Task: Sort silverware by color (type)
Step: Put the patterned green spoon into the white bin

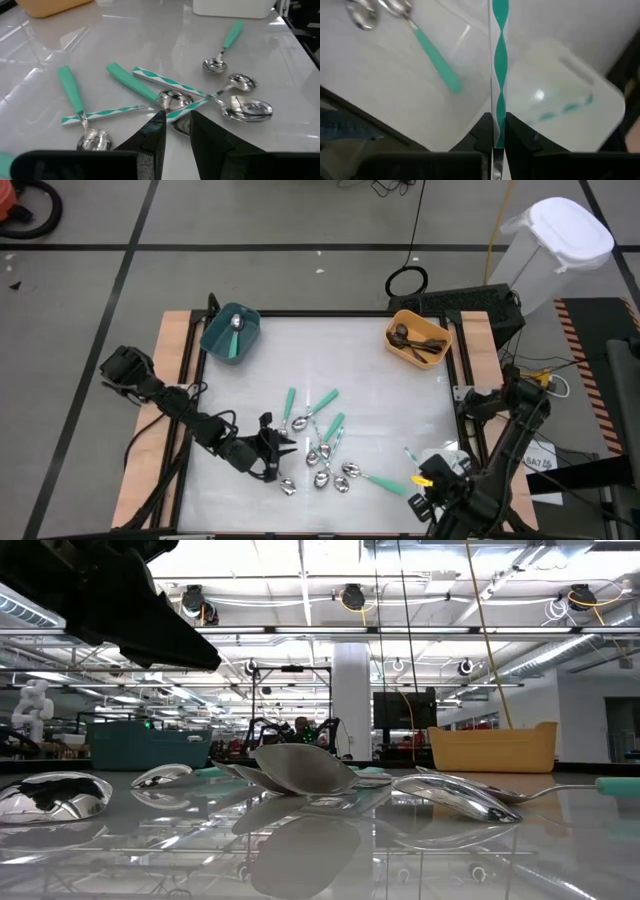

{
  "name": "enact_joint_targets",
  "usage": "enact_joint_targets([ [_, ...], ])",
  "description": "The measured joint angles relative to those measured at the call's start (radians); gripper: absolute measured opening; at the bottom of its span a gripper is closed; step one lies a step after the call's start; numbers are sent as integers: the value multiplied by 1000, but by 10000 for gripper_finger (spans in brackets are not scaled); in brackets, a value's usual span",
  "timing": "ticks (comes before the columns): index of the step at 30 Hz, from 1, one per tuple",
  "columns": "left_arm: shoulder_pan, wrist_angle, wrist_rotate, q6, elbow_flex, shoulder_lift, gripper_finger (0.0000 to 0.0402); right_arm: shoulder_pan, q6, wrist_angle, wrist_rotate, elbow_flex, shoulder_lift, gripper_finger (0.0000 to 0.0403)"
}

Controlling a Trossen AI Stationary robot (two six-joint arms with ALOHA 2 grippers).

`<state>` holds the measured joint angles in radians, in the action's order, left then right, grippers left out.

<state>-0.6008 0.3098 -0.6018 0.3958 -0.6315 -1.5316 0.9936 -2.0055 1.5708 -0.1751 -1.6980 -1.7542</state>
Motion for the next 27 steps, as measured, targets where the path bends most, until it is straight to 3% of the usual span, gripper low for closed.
enact_joint_targets([
  [7,-24,-1,2,-30,0,0,88,82,-190,0,62,25,0,25],
  [15,-24,-2,2,-47,0,0,88,102,-198,-2,154,126,0,27],
  [27,-24,-2,2,-47,0,0,88,102,-133,-101,155,207,0,30],
])
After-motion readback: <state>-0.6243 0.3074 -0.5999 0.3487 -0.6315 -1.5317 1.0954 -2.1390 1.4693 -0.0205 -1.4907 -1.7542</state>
